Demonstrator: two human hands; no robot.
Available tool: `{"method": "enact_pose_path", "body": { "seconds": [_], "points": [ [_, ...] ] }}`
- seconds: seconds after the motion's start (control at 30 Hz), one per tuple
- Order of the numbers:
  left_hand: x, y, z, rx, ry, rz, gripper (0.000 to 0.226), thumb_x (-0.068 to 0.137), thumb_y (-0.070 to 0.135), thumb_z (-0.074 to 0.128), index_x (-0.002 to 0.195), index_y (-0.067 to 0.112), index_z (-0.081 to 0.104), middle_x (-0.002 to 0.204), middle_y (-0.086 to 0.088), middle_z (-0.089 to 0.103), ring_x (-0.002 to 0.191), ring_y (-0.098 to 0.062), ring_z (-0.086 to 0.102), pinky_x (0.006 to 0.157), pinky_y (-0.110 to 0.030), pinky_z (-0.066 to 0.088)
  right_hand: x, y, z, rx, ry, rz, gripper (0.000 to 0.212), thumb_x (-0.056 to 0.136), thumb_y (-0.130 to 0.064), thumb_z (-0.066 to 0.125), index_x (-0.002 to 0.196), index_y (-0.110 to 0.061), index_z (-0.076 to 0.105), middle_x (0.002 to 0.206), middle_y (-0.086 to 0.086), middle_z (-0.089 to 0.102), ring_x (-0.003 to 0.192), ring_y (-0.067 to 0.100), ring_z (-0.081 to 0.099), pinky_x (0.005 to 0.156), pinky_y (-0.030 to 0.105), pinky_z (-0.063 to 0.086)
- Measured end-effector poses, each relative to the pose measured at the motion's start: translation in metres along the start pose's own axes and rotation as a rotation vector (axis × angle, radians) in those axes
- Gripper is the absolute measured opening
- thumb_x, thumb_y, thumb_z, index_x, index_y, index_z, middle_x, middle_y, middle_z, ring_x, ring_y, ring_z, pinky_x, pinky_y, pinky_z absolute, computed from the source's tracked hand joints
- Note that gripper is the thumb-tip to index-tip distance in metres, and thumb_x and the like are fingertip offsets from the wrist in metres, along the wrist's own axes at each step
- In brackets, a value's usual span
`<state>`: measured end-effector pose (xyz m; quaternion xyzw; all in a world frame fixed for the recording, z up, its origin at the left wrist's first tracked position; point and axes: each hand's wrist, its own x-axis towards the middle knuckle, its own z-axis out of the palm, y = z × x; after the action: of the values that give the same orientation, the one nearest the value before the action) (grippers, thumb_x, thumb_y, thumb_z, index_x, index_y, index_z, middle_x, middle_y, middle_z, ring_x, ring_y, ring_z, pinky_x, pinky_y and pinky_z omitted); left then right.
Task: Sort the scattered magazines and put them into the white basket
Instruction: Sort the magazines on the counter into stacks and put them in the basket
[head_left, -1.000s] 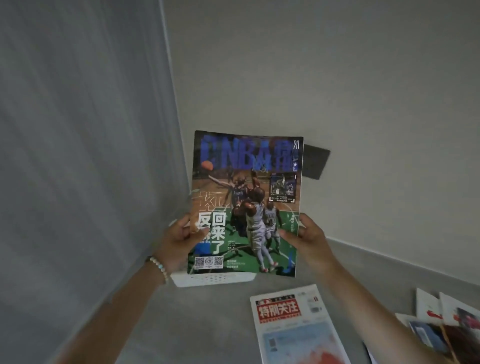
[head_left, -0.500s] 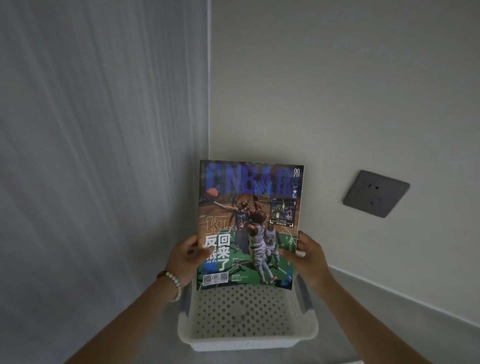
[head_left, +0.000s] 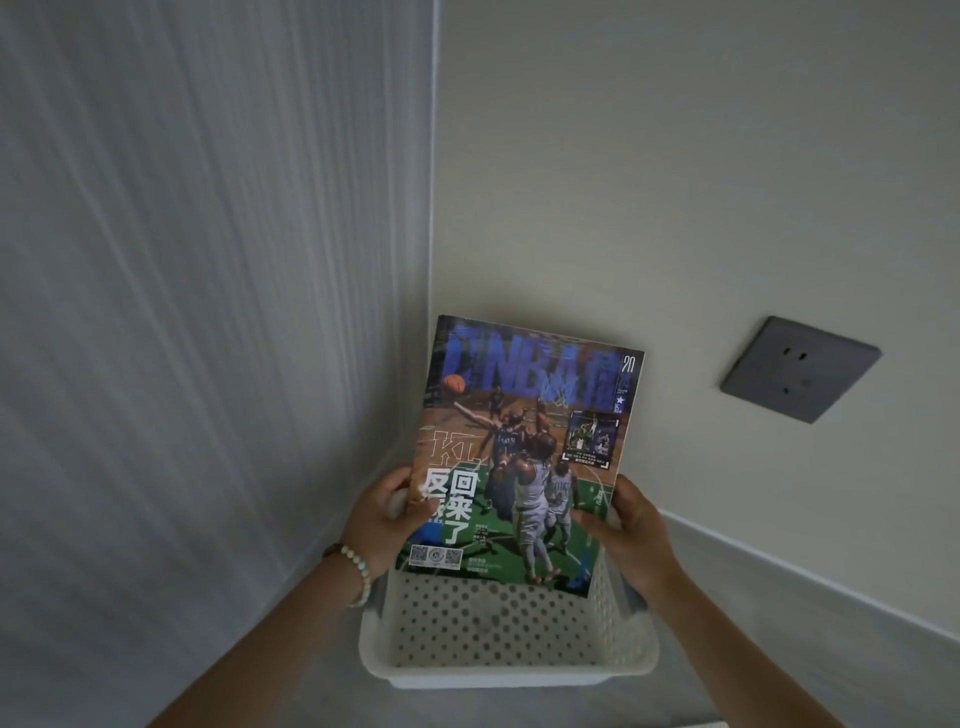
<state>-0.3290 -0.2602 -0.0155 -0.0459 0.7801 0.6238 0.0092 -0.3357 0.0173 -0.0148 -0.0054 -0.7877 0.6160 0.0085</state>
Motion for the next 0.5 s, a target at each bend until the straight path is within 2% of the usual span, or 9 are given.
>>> {"method": "enact_pose_path", "body": {
  "seconds": [0.07, 0.17, 0.3, 0.43, 0.5],
  "points": [
    [0.0004, -0.0017, 0.0001, 0.009, 0.0, 0.013, 0.017, 0.079, 0.014, 0.07, 0.095, 0.014, 0.063, 0.096, -0.009, 0.07, 0.09, -0.023, 0.065, 0.081, -0.033, 0.053, -0.0007, 0.0, -0.0002, -0.003, -0.01, -0.007, 0.049, 0.076, 0.009, 0.068, 0.119, -0.01, 0.057, 0.112, 0.0, 0.067, 0.103, 0.006, 0.064, 0.089, 0.02, 0.049],
    [0.0003, -0.0037, 0.0013, 0.006, 0.027, 0.03, 0.015, 0.079, 0.019, 0.069, 0.09, 0.011, 0.064, 0.088, 0.0, 0.07, 0.081, -0.014, 0.064, 0.071, -0.021, 0.05, -0.0023, 0.0, 0.0015, -0.059, -0.003, -0.042, 0.044, 0.078, 0.006, 0.067, 0.113, -0.019, 0.058, 0.108, -0.01, 0.067, 0.096, -0.01, 0.062, 0.077, 0.004, 0.046],
    [0.0006, -0.0056, 0.0029, 0.0, 0.044, 0.03, 0.016, 0.08, 0.017, 0.069, 0.09, 0.008, 0.061, 0.084, 0.005, 0.069, 0.074, -0.006, 0.062, 0.06, -0.009, 0.048, -0.0039, -0.0013, 0.0038, -0.133, 0.022, -0.072, 0.038, 0.081, -0.003, 0.066, 0.099, -0.035, 0.058, 0.102, -0.019, 0.067, 0.092, -0.014, 0.061, 0.074, 0.003, 0.044],
    [-0.0004, -0.0042, 0.0048, -0.008, 0.1, 0.109, 0.013, 0.08, 0.012, 0.068, 0.082, 0.003, 0.058, 0.075, 0.002, 0.064, 0.066, -0.004, 0.056, 0.059, -0.012, 0.046, -0.0055, -0.006, 0.0055, -0.208, 0.099, -0.148, 0.041, 0.081, -0.009, 0.068, 0.094, -0.046, 0.056, 0.092, -0.031, 0.066, 0.091, -0.015, 0.059, 0.076, 0.003, 0.042],
    [-0.0009, -0.005, 0.0048, -0.001, 0.132, 0.146, 0.013, 0.081, 0.01, 0.067, 0.084, 0.002, 0.058, 0.074, -0.004, 0.063, 0.066, -0.007, 0.054, 0.061, -0.017, 0.046, -0.006, -0.0083, 0.0066, -0.222, 0.12, -0.193, 0.044, 0.082, -0.01, 0.067, 0.097, -0.05, 0.055, 0.096, -0.038, 0.064, 0.094, -0.012, 0.059, 0.079, 0.003, 0.043]
  ]
}}
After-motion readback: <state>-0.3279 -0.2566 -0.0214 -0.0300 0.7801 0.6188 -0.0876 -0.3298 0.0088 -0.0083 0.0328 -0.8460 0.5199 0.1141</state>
